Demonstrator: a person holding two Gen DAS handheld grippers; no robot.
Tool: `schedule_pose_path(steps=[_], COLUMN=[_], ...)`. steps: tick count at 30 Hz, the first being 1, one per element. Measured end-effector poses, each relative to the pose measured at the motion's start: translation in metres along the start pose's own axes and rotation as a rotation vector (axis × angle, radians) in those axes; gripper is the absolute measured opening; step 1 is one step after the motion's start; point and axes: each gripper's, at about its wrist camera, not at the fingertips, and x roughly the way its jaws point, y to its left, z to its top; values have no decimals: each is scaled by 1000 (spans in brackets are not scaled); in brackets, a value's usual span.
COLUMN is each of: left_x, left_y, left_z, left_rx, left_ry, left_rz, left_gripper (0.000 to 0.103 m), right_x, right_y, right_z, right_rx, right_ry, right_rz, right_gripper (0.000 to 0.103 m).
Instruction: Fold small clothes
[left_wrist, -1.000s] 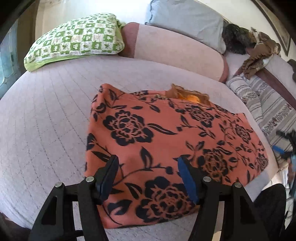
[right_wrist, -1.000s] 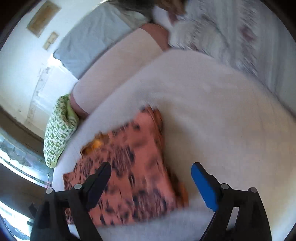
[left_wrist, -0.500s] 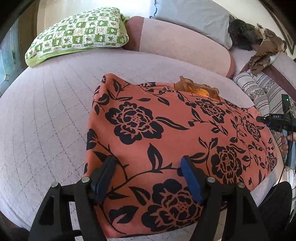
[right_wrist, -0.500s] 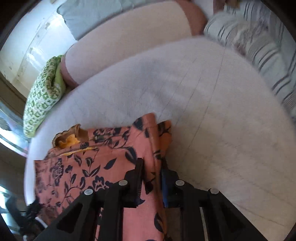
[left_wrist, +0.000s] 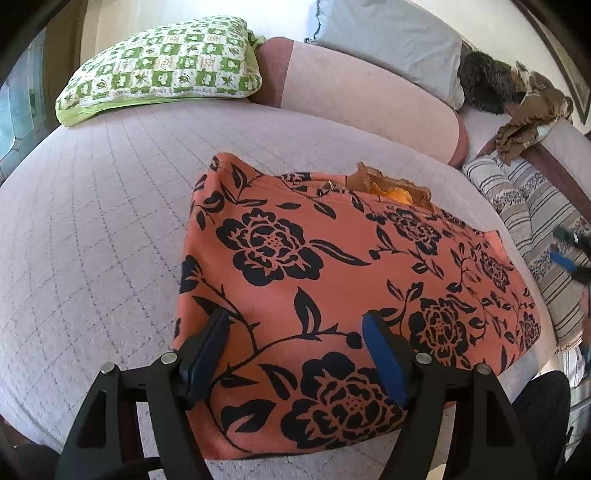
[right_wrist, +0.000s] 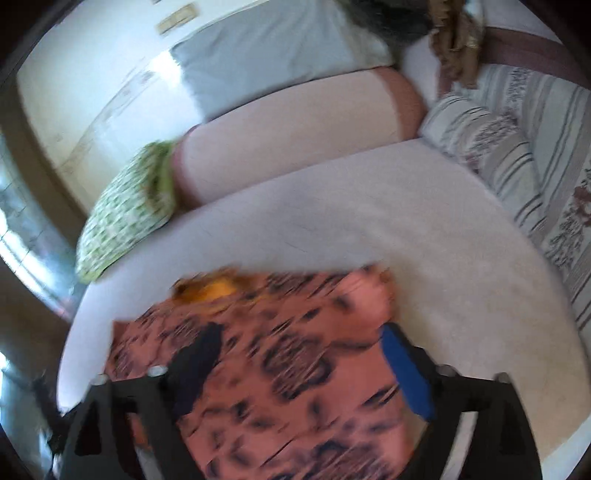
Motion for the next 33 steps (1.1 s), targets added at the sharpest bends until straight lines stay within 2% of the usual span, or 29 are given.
schedule_pose_path(steps=[2,4,6,8,10,11,12,13,14,15,18,20,21,23,24,26,27,28,30,33], left_x=[-10,-24,-32,-31,-25,-18,-11,-11,-13,-17,-30,-10,-9,-19,-24,-35,-39,-39,-24,21], left_y=[3,12,27,46,61,66,69,69,67,64,52,67,75,66,62,54,51,50,52,68], left_z=[0,-2,-4,-10,-18,-24,-29,-31,-31,-30,-29,-41,-43,-33,-28,-14,-2,8,37,75], left_rx=[-8,-30,-79,-142,-191,-206,-211,-201,-189,-191,-128,-196,-236,-192,-169,-117,-88,-69,-35,-50], left_ry=[-20,-54,-63,-31,21,69,106,106,108,116,75,157,151,151,133,71,28,-2,-26,30], left_rz=[-2,-8,-2,11,4,-7,-9,17,2,-26,-7,3,-23,-3,11,26,31,40,51,25], left_gripper=[75,75,77,77,75,69,47,39,17,9,9,10,10,12,16,35,54,66,67,66], right_x=[6,23,49,71,66,68,69,72,71,68,64,63,63,63,63,63,62,62,62,62], right_y=[12,15,0,-20,-22,-20,-20,-20,-20,-19,-24,-27,-28,-30,-31,-34,-34,-34,-34,-33], right_z=[-21,-40,-59,-73,-77,-77,-78,-77,-77,-78,-77,-78,-79,-78,-78,-78,-79,-79,-78,-78], right_rx=[-39,-80,-28,35,22,12,1,-11,-12,-7,6,20,27,38,40,42,45,47,52,47], right_ry=[55,106,175,253,206,220,228,238,240,239,236,231,230,229,227,222,218,217,215,213], right_rz=[50,23,-10,4,22,18,15,17,21,26,53,73,81,96,104,128,134,136,146,153], right_gripper=[94,94,94,94,94,94,94,95,95,95,95,95,95,95,95,97,98,98,100,102])
